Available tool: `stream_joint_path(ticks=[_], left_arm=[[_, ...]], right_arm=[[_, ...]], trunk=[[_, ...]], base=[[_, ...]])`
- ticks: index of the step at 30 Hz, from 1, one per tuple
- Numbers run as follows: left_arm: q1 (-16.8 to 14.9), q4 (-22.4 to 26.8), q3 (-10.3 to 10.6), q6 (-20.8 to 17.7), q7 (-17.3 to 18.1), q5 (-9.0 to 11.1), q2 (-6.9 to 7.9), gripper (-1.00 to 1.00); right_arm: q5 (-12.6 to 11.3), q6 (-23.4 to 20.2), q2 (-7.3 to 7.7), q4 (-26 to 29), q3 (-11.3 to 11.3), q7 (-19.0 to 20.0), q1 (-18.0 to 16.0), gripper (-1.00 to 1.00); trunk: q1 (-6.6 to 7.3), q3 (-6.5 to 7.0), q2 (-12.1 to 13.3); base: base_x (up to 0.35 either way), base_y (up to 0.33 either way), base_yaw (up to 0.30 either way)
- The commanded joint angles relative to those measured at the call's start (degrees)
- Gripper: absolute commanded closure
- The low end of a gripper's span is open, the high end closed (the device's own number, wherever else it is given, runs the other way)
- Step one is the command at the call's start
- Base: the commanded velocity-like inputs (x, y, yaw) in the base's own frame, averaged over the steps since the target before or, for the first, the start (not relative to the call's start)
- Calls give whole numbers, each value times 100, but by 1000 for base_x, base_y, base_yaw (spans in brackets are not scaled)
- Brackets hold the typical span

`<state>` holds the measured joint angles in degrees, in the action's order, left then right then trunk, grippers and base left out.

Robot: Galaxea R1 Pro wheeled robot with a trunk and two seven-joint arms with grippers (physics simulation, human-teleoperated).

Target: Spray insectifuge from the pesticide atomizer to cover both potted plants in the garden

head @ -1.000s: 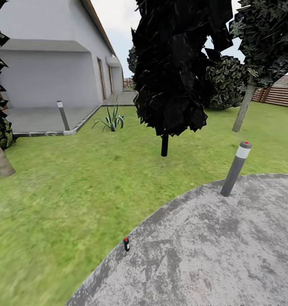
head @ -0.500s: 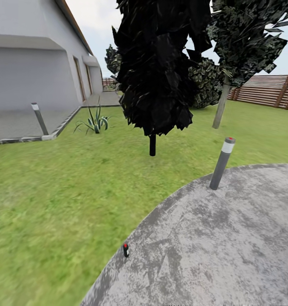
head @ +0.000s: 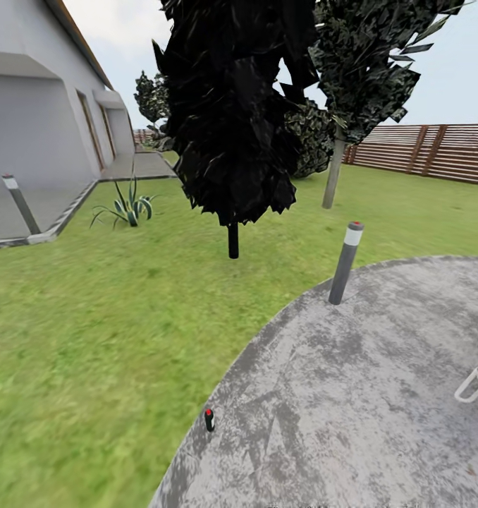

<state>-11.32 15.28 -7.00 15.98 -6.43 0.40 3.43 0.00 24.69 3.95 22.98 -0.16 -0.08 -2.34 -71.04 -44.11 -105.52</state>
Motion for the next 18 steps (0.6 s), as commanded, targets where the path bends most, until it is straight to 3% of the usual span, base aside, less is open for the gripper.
stream_joint_path(ticks=[1, 7, 18], left_arm=[[-2, -3, -3, 19, -7, 4, 0, -100], [-2, -3, -3, 19, -7, 4, 0, -100], [-2, -2, -3, 19, -7, -6, -2, -100]], right_arm=[[0, 18, 0, -4, -1, -1, -4, -100], [0, 18, 0, -4, -1, -1, -4, -100], [0, 18, 0, -4, -1, -1, -4, -100]], trunk=[[1, -5, -2], [1, -5, -2], [1, -5, -2]], base=[[0, 312, -276], [0, 238, -276], [0, 29, -257]])
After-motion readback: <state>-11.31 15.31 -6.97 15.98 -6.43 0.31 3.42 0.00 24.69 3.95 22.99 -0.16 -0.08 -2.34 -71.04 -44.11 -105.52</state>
